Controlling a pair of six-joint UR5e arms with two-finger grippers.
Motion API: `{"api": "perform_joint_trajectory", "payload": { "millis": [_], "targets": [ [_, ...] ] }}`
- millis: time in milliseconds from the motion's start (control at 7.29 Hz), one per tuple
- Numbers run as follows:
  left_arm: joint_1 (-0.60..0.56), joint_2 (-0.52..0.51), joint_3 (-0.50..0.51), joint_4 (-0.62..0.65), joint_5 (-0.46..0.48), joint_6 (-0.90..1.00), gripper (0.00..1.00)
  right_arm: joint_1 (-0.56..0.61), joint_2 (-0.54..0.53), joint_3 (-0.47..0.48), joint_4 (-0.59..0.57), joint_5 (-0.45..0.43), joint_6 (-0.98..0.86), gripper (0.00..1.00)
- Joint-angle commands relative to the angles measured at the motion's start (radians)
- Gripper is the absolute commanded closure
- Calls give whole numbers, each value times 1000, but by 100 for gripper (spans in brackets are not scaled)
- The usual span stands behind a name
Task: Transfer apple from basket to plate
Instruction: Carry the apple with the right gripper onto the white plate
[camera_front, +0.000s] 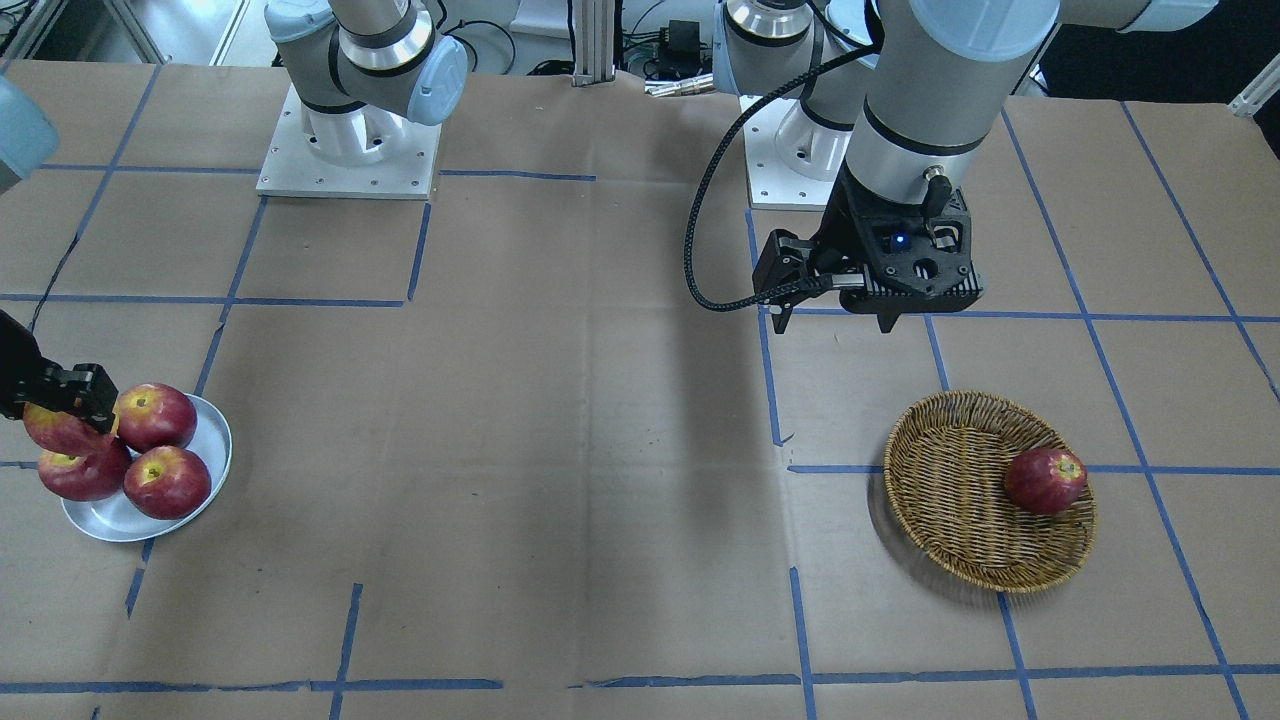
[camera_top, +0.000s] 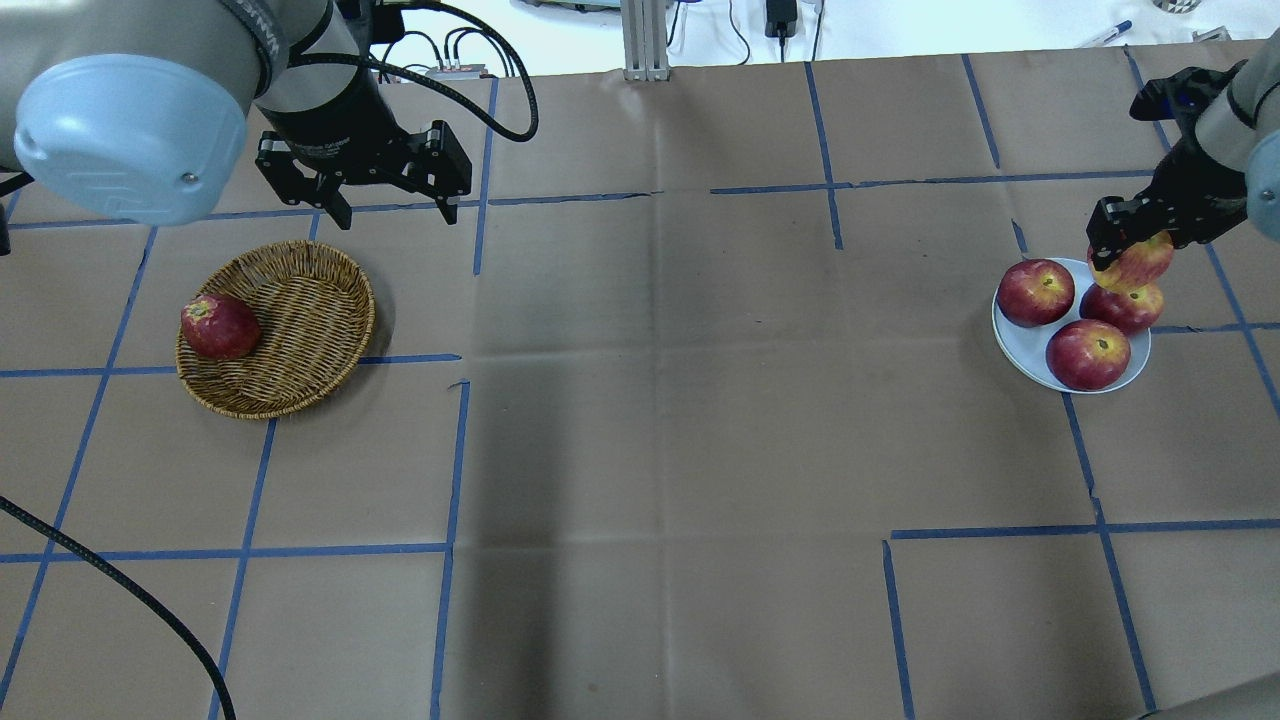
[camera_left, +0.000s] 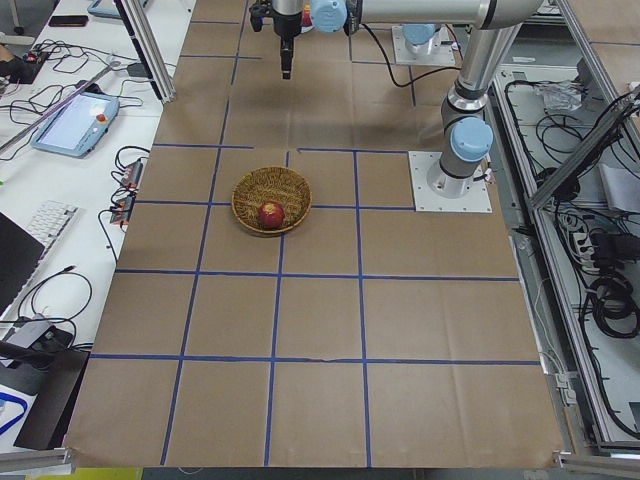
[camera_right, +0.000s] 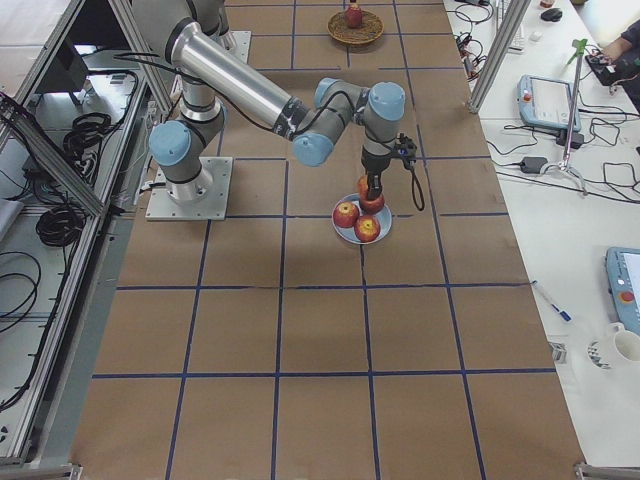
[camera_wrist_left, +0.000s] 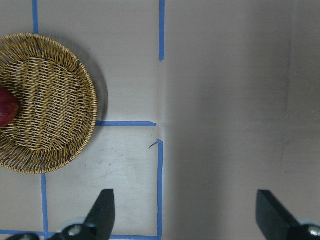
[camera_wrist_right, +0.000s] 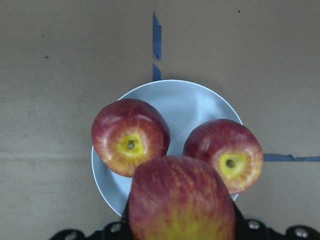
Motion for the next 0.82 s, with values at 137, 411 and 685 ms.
{"api": "perform_joint_trajectory", "payload": {
  "millis": [137, 411, 685],
  "targets": [
    [0, -6, 9, 0, -4, 0, 1, -1, 46, 41, -84, 5, -6, 44],
    [0, -4, 9, 0, -3, 0, 1, -1, 63, 43, -81, -4, -8, 43],
    [0, -6, 9, 0, -3, 0, 1, -1, 59, 38, -67, -9, -3, 0]
  ]
}}
